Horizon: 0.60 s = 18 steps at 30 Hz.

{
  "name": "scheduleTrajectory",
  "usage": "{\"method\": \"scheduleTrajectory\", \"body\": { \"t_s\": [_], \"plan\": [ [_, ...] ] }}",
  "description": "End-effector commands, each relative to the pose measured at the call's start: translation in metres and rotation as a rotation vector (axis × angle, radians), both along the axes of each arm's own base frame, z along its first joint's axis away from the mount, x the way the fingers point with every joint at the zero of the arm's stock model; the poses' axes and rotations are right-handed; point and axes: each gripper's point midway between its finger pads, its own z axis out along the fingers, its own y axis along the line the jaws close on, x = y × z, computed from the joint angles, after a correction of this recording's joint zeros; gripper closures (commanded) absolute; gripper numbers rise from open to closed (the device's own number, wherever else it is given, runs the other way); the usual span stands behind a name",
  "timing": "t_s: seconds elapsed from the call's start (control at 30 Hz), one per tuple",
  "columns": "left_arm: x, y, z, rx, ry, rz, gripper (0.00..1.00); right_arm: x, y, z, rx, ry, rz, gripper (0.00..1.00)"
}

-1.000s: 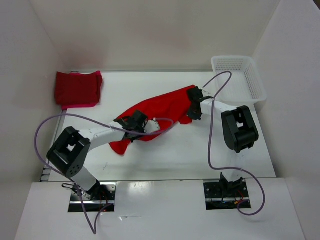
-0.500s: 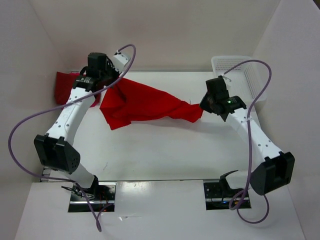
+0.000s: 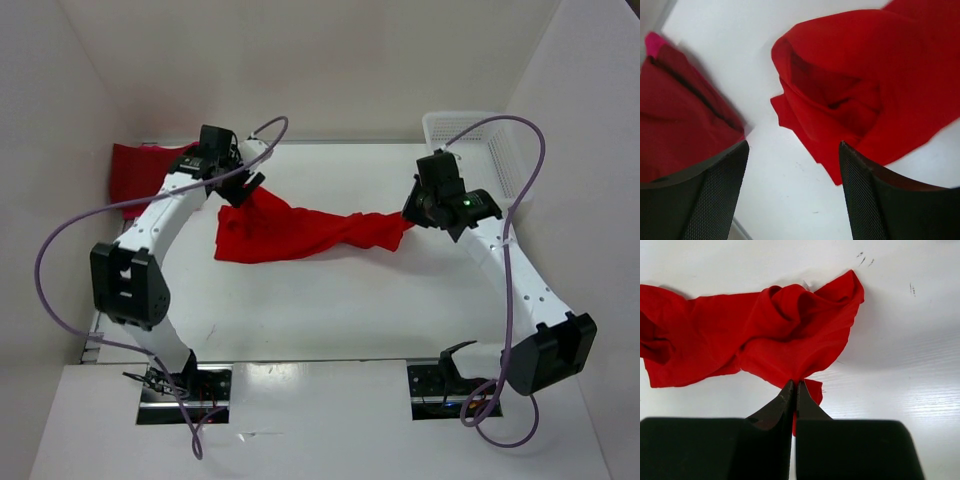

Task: Fold and stack the t-shirts
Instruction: Flatten out the tshirt

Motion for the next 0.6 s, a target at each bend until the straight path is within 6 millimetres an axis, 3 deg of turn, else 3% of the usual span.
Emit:
{"method": "scheduleTrajectory", "body": {
  "t_s": [0.0, 0.07, 0.13, 0.2, 0.33, 0.57],
  "plan": [
    [-0.036, -0.02, 0.014, 0.019, -0.001, -0.147, 0.21, 0.001, -0.008, 0.025, -0.029, -0.056, 0.002, 1.0],
    [-0.055, -0.021, -0.038, 0.033, 0.135, -0.147, 0.21, 0.006, -0.009, 0.024, -0.045, -0.053, -0.001, 1.0],
    [-0.066, -0.028, -0.059, -0.01, 0.204, -0.158, 0.21, 0.011, -0.01, 0.017, -0.066, -0.024, -0.009, 1.0],
    [-0.075, -0.037, -0.074, -0.038, 0.244, -0.179, 0.19, 0.015, -0.009, 0.019, -0.073, -0.021, -0.003, 1.0],
    [-0.073, -0.039, -0.106, 0.031, 0.278, -0.155, 0.16, 0.022, 0.0, 0.019, -0.042, -0.033, 0.022, 1.0],
    [-0.081, -0.038, -0.138, 0.05, 0.348, -0.14, 0.15, 0.018, 0.002, 0.013, -0.034, -0.023, 0.033, 1.0]
  ]
}}
